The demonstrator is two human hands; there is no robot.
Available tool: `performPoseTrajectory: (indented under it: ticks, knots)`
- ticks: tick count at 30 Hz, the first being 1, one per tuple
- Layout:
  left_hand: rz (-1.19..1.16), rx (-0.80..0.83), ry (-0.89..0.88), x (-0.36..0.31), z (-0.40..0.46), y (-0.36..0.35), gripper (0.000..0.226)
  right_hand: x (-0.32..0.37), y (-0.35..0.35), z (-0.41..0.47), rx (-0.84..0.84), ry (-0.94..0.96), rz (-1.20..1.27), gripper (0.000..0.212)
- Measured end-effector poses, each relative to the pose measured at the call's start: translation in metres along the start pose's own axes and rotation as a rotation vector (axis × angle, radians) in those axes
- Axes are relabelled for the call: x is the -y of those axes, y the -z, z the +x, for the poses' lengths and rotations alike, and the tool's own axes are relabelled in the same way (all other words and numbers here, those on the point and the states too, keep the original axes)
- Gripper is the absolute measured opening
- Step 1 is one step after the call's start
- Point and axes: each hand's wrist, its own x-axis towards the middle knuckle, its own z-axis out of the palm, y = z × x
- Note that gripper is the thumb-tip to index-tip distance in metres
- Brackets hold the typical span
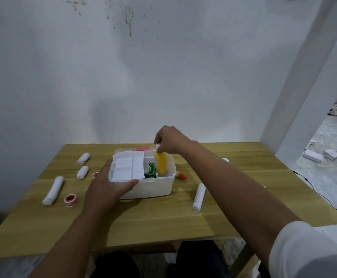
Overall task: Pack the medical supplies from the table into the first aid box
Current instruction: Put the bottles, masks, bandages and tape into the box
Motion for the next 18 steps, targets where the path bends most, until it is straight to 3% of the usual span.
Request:
performPoseTrajectory:
  ticks: [5,11,14,18]
  knots:
    - [-0.004,0.015,0.003,0.002,0.000,0.000,0.118,-0.002,-0.016,-0.006,0.021,-0.021,0.002,0.035]
    - [0.003,0.026,-0.003,0.000,0.001,0.002,0.118,-0.011,0.012,-0.022,0.022,-0.066,0.099,0.058]
    - [0.011,0.036,-0.005,-0.002,-0.001,0.004,0.123,-0.024,0.040,-0.031,-0.039,-0.128,0.117,0.045]
    - [0.019,0.058,0.007,0.002,0.002,0.005,0.124,-0.050,0.065,-0.045,0.039,-0.311,-0.141,0.032]
